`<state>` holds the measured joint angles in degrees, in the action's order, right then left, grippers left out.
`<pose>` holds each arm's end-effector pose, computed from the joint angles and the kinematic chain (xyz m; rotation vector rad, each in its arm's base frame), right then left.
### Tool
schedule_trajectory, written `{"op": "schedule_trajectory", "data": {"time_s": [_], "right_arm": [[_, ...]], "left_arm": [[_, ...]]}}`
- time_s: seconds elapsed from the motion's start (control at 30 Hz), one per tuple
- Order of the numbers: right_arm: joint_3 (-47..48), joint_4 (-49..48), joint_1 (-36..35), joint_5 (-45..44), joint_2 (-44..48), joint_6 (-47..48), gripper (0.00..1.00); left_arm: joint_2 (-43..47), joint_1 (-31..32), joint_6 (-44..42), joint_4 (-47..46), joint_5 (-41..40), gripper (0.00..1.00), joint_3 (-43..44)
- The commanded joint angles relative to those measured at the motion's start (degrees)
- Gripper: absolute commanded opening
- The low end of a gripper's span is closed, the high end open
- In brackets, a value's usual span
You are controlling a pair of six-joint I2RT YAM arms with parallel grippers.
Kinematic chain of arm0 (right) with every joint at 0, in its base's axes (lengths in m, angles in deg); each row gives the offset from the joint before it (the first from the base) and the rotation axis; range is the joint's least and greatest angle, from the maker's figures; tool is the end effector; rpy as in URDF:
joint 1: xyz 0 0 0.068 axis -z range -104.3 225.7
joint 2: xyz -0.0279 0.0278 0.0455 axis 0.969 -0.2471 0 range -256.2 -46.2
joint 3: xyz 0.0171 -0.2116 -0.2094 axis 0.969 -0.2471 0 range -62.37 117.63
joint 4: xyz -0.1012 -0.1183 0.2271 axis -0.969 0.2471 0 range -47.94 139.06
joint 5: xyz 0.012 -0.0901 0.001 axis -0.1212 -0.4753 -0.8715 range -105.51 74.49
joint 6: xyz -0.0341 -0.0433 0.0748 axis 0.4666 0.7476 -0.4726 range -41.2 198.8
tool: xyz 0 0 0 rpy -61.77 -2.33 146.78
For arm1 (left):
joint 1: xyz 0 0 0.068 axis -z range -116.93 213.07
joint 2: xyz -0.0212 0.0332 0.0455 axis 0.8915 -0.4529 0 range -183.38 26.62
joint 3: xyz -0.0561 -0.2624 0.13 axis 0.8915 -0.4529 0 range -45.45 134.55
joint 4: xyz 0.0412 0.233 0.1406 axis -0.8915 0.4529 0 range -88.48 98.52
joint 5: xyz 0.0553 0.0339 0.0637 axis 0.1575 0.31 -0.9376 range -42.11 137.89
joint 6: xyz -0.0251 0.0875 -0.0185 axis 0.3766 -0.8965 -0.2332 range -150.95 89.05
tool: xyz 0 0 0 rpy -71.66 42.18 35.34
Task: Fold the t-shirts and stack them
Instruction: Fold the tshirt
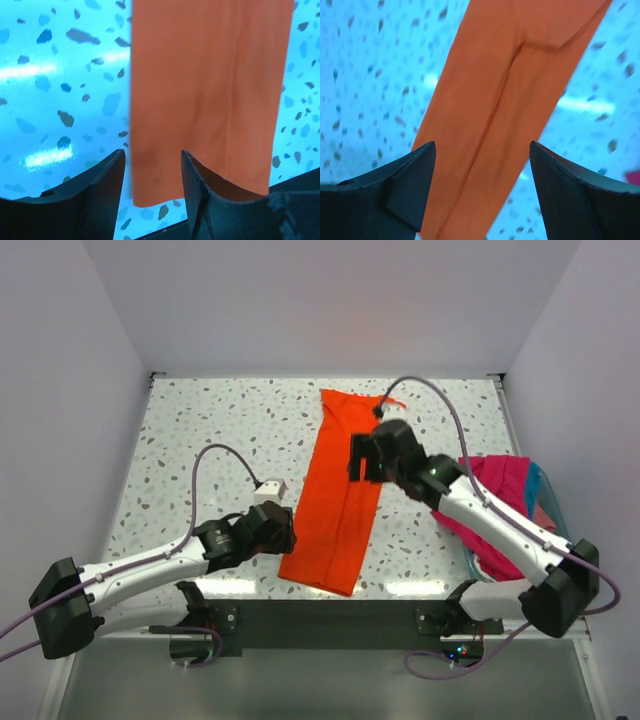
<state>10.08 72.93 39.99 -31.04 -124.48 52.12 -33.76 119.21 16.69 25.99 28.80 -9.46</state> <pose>0.2969 0.1858 0.3386 -0.0230 2.2019 0.3147 0.1555 -0.1829 0.1979 0.0270 2.4124 -0.4610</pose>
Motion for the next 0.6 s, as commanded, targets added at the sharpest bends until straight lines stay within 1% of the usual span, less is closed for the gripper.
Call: {"op": "schedule_trajectory", "data": {"time_s": [0.0,0.03,0.13,0.23,0.37,0.4,0.57], "right_arm": [[-15.4,4.1,-7.7,2.3,4.5,-11.8,0.78],[-18.2,5.1,-8.9,3.3,8.4,-13.5,0.77],[-27.7,6.1,-13.1,6.1,14.4,-20.0,0.74],[-35.0,4.8,-15.9,8.7,18.2,-25.7,0.72],[-39.0,2.1,-19.4,9.8,19.2,-31.0,0.69],[-39.8,1.7,-21.2,9.6,19.3,-32.9,0.69],[-41.9,-2.1,-25.6,7.7,19.0,-37.9,0.69]], "left_arm": [[3.5,-0.1,2.5,3.9,0.6,0.53,-2.1],[3.8,-0.1,2.5,4.2,1.3,0.53,-2.8],[3.8,-0.1,2.4,4.2,3.3,0.52,-4.2],[3.2,-0.1,1.8,2.1,5.4,0.52,-5.9],[0.5,0.0,0.9,-0.2,8.2,0.52,-7.2],[0.3,0.0,0.7,-0.6,8.8,0.52,-7.7],[0.2,0.0,-0.2,-2.7,9.2,0.52,-8.7]]}}
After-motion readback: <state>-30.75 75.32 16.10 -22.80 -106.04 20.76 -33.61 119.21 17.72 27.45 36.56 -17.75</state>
